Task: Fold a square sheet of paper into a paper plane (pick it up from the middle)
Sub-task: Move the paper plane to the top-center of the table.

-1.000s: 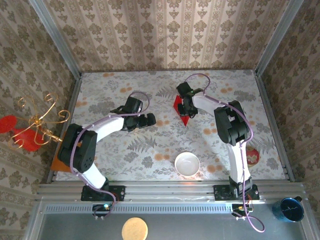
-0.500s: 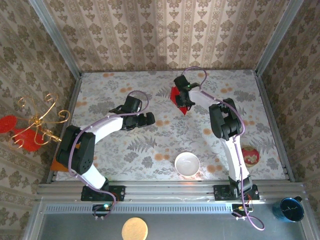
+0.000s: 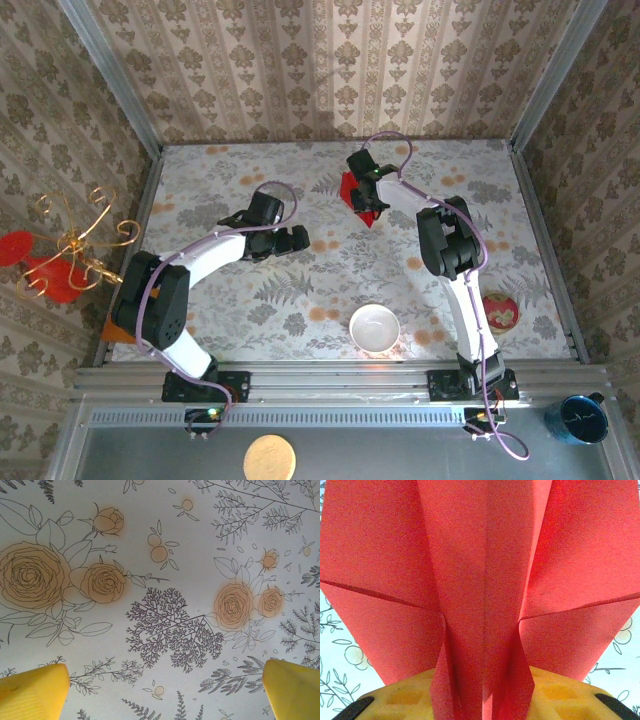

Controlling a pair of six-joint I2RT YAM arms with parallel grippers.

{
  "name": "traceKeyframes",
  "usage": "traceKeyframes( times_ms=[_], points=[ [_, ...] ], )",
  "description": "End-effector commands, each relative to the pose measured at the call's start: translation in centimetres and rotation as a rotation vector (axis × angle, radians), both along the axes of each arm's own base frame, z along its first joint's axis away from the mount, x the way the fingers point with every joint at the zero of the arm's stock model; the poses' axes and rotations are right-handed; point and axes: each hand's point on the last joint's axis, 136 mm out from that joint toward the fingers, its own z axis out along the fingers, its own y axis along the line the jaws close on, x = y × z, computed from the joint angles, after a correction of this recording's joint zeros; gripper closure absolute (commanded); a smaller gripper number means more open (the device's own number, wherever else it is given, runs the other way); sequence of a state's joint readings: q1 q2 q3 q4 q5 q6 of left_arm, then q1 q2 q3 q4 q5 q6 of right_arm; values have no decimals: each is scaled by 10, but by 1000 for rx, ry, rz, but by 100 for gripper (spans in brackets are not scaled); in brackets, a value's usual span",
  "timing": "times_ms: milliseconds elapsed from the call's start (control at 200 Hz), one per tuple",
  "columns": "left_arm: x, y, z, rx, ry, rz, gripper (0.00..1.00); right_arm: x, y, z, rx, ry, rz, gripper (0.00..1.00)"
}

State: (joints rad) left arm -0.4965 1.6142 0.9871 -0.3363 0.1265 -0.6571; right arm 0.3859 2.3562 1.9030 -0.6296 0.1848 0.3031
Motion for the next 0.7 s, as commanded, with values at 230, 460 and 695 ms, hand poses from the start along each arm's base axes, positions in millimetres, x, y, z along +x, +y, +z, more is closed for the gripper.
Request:
traceKeyframes(
  times_ms=[230,460,695],
  points=[
    [10,2,38,-7,-93,-2,0,-8,-5,3,47,62,-62,58],
    [26,25,68,103,-261,22,0,-1,5,78,122,-66,-22,50],
    [38,64,101,267,-433,73,0,-17,-21,156,152,-234,-48,36]
  ],
)
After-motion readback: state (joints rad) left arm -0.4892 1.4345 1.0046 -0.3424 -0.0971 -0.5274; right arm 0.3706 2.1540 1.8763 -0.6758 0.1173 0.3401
